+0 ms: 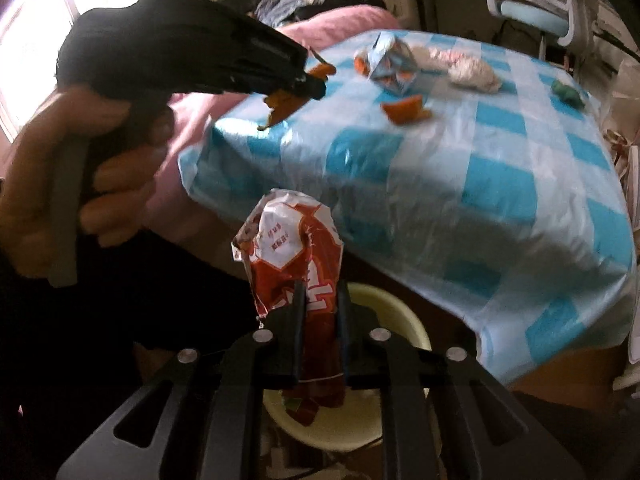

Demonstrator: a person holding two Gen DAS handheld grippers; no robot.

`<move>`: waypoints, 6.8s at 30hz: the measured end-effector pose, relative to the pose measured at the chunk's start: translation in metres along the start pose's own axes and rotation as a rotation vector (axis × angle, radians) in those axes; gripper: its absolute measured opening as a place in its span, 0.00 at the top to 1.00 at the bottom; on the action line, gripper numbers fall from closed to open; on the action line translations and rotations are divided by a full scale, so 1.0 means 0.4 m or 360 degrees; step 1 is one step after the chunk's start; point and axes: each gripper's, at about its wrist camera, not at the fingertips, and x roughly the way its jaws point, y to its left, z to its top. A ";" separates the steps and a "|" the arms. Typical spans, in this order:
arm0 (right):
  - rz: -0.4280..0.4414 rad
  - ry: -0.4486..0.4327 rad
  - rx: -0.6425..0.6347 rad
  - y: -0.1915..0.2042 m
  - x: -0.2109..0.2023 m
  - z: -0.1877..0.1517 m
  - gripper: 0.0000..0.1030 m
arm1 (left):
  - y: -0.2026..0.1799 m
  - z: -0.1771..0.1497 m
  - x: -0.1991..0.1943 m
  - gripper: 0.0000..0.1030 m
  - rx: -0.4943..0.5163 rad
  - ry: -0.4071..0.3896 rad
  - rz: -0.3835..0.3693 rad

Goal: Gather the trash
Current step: 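Carry the red bag to the bin and open the right gripper while the left carries the scrap, then open the left gripper over the bin to drop the orange scrap, then grasp the milk carton with the left gripper while the right grasps a small orange scrap, then carry the carton and orange scrap down toward the bin with both grippers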

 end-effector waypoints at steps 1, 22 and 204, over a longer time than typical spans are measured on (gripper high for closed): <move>0.0000 0.0024 0.0002 -0.002 0.006 -0.003 0.77 | -0.003 -0.012 -0.002 0.80 0.0007 0.0005 -0.0001; -0.0229 -0.0203 0.0192 -0.078 -0.064 0.001 0.43 | -0.096 -0.277 0.004 0.46 0.0201 0.0363 -0.0010; -0.0204 -0.0310 -0.0022 -0.006 -0.055 0.067 0.62 | 0.045 -0.042 -0.004 0.42 -0.0229 0.0024 -0.0119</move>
